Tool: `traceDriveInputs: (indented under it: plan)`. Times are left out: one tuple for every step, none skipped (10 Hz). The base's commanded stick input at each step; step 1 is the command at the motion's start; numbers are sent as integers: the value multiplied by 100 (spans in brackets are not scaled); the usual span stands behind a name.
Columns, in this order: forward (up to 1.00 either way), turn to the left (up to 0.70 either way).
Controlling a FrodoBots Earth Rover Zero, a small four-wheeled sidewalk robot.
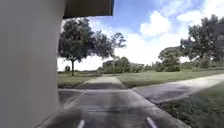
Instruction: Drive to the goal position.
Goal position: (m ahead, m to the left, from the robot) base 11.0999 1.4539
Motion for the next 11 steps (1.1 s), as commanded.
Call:
traceDriveInputs:
  plan:
    - [69, 3]
    - [69, 3]
    - [69, 3]
    - [69, 3]
    - [69, 3]
    - [69, 3]
    - [69, 3]
    - [69, 4]
    - [69, 14]
    - [69, 23]
    - [69, 29]
